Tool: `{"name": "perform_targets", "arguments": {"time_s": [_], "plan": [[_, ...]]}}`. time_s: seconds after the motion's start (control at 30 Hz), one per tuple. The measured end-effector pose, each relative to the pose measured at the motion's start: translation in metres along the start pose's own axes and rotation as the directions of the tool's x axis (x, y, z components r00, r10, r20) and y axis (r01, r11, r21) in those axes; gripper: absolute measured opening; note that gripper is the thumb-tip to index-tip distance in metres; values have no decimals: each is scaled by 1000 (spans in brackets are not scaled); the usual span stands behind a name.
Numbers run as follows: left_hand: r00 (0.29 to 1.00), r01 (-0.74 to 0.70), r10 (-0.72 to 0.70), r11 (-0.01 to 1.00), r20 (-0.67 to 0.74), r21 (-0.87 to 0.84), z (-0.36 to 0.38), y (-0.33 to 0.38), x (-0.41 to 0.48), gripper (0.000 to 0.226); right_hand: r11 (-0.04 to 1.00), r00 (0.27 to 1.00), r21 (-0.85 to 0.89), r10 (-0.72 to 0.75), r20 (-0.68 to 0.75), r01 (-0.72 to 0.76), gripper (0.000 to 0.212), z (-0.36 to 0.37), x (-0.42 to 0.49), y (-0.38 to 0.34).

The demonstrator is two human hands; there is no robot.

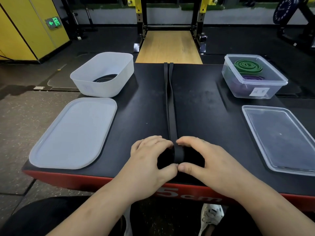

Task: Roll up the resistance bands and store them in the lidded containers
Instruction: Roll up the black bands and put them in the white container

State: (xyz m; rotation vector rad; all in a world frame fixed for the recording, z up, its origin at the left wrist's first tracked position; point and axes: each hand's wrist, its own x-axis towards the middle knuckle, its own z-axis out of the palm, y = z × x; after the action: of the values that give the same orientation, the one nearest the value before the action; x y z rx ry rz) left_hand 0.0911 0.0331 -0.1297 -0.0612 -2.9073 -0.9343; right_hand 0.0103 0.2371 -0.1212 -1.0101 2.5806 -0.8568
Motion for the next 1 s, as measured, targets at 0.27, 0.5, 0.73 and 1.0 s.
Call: {"name": "perform_targets", "arguments": {"time_s": [0.27,0.5,0.73,1.0], "plan": [[998,57,-55,997,28,-60,-10,-5,6,62,998,999,-54,-40,36,42,53,2,12,2],[1000,-9,9,1000,26,-7,-7,-6,12,47,998,999,-67,17,52,-14,72,-4,8,-1],[999,-47,46,997,-12,-63,-5,-8,3,61,998,999,-50,-28,34,29,62,-2,2,-1],[998,29,-21,991,62,-129,-10,-4,-4,55,996,996,-40,-76,51,78,59,2,-1,5]]}}
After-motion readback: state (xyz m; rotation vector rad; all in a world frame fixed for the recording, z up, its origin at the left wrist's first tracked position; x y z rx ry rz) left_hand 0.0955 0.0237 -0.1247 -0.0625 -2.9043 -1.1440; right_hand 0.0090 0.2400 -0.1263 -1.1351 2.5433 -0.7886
